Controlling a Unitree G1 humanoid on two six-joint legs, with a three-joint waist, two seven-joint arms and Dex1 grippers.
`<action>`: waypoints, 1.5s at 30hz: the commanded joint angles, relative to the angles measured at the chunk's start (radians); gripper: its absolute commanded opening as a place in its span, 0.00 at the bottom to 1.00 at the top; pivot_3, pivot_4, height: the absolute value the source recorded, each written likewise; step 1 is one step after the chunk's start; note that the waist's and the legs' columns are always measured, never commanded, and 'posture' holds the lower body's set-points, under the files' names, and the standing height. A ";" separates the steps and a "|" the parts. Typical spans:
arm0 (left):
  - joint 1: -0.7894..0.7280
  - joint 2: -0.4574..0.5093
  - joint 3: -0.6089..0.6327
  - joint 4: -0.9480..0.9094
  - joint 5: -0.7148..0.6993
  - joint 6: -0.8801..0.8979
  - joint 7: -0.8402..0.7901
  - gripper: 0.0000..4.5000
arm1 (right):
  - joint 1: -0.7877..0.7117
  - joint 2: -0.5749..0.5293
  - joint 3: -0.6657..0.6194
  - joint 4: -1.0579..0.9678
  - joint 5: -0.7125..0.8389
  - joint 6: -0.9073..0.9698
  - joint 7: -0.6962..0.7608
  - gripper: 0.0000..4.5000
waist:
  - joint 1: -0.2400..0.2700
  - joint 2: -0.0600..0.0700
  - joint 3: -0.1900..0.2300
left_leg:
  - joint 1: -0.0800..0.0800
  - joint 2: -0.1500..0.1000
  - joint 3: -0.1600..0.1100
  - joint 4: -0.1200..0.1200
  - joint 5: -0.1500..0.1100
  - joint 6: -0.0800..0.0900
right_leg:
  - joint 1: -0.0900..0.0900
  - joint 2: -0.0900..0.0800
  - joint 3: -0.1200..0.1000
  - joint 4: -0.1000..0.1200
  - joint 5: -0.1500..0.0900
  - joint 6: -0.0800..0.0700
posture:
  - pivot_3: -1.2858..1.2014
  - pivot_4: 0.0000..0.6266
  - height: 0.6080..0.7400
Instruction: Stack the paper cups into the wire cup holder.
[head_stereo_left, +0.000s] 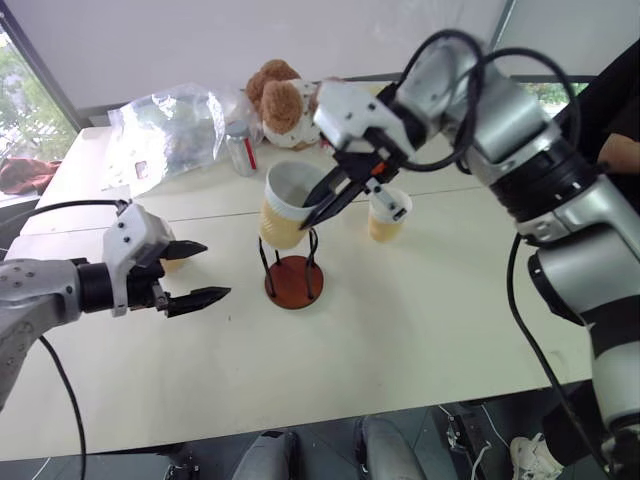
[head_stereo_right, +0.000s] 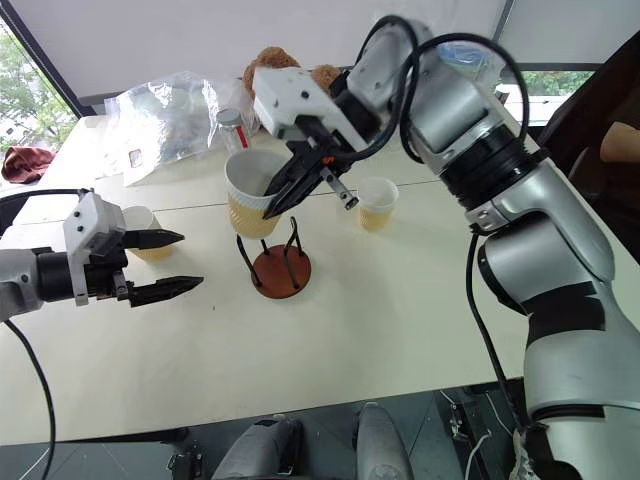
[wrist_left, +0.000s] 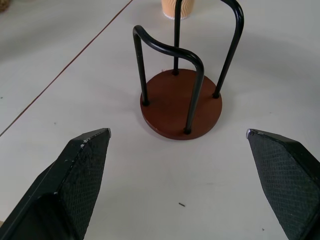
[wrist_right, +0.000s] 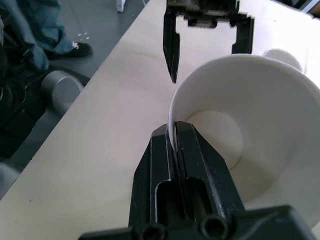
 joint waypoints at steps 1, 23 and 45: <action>0.003 -0.006 0.038 -0.029 -0.008 -0.001 0.015 1.00 | -0.055 0.042 0.015 0.088 -0.023 -0.067 0.001 0.01 | 0.000 0.000 0.000 | 0.000 0.000 0.000 0.000 0.000 0.000 | 0.000 0.000 0.000 0.000 0.000 0.000 | 0.52 0.24 1.00; -0.021 -0.031 0.010 -0.024 -0.001 -0.014 0.052 1.00 | -0.089 0.110 0.076 0.247 -0.029 -0.069 0.001 0.63 | -0.001 0.000 0.000 | 0.000 0.000 0.000 -0.001 0.000 -0.001 | -0.002 0.001 0.000 0.001 0.000 0.000 | 0.52 0.24 1.00; -0.164 0.037 0.056 -0.023 -0.143 0.056 0.006 1.00 | 0.153 -0.085 -0.280 0.412 -0.560 -0.170 -0.114 0.63 | -0.007 0.000 0.000 | 0.000 0.003 0.004 -0.001 0.000 -0.002 | -0.004 0.004 0.003 0.002 0.001 -0.002 | 0.52 0.24 1.00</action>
